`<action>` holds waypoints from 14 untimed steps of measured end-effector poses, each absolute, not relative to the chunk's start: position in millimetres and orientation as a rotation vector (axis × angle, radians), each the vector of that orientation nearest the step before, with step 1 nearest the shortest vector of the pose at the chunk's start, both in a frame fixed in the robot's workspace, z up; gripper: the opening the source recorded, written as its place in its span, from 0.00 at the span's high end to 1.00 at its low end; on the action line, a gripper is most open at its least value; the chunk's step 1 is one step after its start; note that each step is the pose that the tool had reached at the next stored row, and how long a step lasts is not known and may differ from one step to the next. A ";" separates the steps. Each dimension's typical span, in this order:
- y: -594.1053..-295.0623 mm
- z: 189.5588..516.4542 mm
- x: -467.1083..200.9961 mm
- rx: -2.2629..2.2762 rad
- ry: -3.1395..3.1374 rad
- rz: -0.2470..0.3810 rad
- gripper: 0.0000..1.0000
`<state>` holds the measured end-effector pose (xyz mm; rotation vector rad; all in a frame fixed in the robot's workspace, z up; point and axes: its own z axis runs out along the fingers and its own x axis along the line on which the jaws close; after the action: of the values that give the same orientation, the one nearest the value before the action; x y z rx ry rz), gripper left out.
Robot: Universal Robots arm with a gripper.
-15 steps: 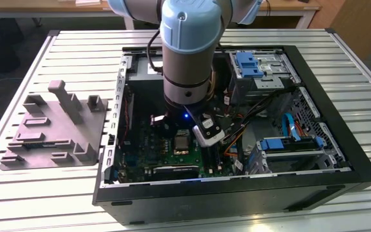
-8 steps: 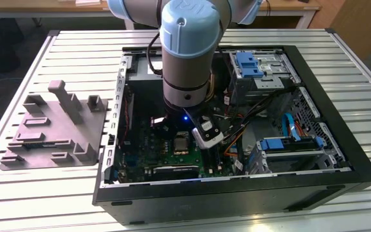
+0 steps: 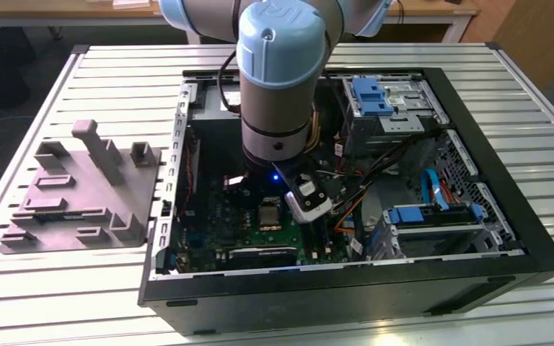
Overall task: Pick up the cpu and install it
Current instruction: 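Place the cpu into insertion slot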
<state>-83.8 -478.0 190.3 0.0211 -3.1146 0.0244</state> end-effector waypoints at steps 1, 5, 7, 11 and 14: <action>-478.1 190.2 -83.8 0.021 -3.115 0.024 0.53; -479.1 189.8 -83.8 0.021 -3.114 0.025 0.53; -479.5 189.6 -83.8 0.020 -3.115 0.025 0.53; -480.3 189.2 -83.8 0.018 -3.114 0.025 0.53; -481.2 189.0 -83.8 0.015 -3.115 0.025 0.53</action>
<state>-83.8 -481.2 189.0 0.0146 -3.1146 0.0247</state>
